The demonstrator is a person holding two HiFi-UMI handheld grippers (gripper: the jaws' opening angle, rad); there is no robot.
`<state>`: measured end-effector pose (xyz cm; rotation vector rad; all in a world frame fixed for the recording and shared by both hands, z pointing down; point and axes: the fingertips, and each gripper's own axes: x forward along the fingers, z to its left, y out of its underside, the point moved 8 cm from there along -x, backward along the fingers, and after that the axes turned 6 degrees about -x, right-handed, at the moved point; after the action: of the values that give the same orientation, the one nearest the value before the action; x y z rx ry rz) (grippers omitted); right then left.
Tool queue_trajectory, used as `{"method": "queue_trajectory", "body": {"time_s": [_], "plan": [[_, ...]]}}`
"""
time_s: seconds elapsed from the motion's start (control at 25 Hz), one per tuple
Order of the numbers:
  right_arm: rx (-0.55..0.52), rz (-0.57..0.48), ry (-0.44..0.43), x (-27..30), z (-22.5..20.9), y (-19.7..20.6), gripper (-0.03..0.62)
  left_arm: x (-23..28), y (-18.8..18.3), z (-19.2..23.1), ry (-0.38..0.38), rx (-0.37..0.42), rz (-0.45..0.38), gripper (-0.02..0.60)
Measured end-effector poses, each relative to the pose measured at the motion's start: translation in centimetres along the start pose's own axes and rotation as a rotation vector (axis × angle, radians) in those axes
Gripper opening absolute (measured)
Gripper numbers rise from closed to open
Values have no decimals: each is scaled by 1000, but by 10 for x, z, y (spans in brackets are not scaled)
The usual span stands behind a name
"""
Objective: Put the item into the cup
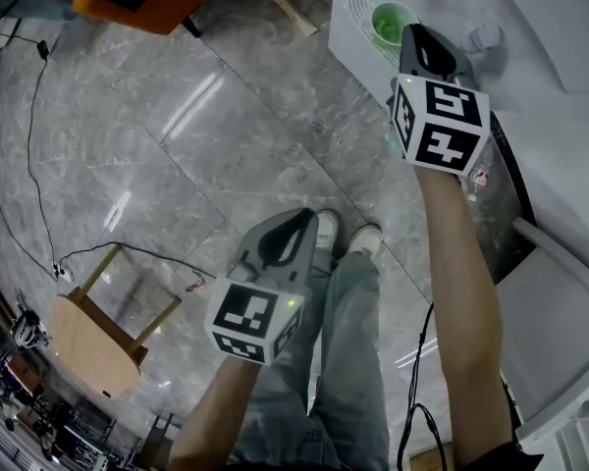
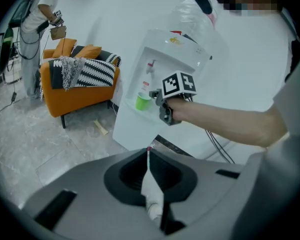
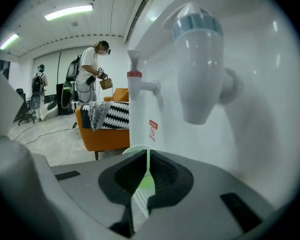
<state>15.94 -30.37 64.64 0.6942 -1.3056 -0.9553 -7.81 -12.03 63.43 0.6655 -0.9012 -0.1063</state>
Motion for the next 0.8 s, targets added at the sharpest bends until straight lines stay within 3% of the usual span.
{"method": "queue_trajectory", "body": {"time_s": [0.32,0.8], "plan": [[-90,-7,-100,-22,15,5,11,11,13,-15,36,35,44,14],[-92,-58,-203,-93,19,-3,11,26,-11,-45,95,134,28,14]]}}
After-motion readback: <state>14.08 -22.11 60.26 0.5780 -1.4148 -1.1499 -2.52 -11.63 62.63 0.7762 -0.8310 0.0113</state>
